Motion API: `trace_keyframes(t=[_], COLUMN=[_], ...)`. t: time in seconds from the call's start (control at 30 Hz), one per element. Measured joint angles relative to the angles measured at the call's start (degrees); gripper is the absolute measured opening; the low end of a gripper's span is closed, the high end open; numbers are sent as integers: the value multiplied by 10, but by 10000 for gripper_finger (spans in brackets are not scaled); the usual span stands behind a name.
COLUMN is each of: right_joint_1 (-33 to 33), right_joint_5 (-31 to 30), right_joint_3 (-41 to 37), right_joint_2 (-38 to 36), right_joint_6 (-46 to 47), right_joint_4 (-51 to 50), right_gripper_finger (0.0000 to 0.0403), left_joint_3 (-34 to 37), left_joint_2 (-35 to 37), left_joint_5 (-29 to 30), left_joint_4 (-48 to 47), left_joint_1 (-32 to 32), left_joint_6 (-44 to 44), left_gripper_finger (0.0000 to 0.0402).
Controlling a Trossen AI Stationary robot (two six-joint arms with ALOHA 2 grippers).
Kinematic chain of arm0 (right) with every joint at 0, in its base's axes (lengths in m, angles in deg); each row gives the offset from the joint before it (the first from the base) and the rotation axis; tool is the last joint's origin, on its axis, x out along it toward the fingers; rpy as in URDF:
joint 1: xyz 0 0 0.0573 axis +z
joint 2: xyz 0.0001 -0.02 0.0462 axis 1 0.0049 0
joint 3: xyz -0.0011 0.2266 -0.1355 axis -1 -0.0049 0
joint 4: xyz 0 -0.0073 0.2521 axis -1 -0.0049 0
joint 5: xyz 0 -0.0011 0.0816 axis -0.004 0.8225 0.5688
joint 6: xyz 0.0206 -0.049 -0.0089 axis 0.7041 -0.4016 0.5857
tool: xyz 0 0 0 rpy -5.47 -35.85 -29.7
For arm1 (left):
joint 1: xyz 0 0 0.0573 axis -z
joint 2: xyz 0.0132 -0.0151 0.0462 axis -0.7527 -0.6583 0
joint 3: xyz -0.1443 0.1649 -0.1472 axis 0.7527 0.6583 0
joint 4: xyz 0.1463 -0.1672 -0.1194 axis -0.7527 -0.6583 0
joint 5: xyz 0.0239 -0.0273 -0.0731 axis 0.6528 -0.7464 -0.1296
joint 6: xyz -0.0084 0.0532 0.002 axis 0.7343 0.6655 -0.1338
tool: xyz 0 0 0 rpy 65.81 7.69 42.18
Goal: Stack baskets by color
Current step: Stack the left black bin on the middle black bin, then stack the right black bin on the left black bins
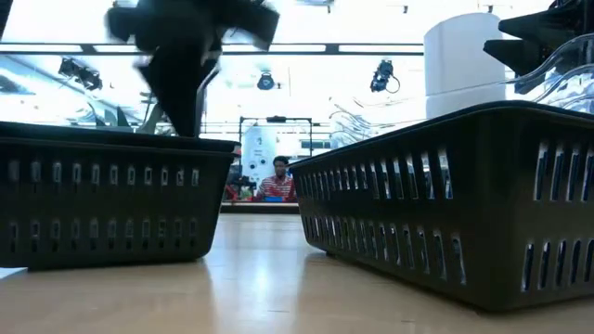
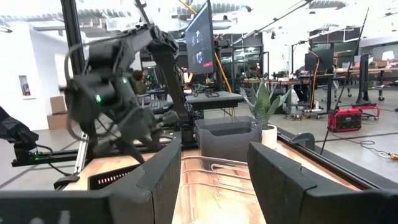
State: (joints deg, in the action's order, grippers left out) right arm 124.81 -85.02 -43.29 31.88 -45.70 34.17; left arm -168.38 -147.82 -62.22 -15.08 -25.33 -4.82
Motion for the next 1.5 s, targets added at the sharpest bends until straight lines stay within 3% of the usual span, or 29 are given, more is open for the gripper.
trace_keyframes(t=[0.17,0.3,0.5,0.8,1.13,1.33,1.5], right_joint_1=[0,0,0,0,0,0,0], right_joint_5=[0,0,0,0,2,0,0], right_joint_3=[0,0,0,0,0,0,0], right_joint_2=[0,0,0,0,3,5,5], right_joint_6=[0,0,0,0,0,0,0], right_joint_4=[0,0,0,0,1,9,13], right_gripper_finger=[189,189,189,189,189,189,189], left_joint_3=[-58,-62,-62,-62,-61,-62,-62], left_joint_2=[0,-3,-35,-78,-116,-125,-127], left_joint_5=[-23,-67,-68,-23,-60,-78,-81], left_joint_4=[54,153,256,293,313,324,326], left_joint_1=[-6,-6,-1,-11,-19,-22,-22], left_joint_6=[4,11,-5,22,43,49,68], left_gripper_finger=[142,141,141,142,133,94,22])
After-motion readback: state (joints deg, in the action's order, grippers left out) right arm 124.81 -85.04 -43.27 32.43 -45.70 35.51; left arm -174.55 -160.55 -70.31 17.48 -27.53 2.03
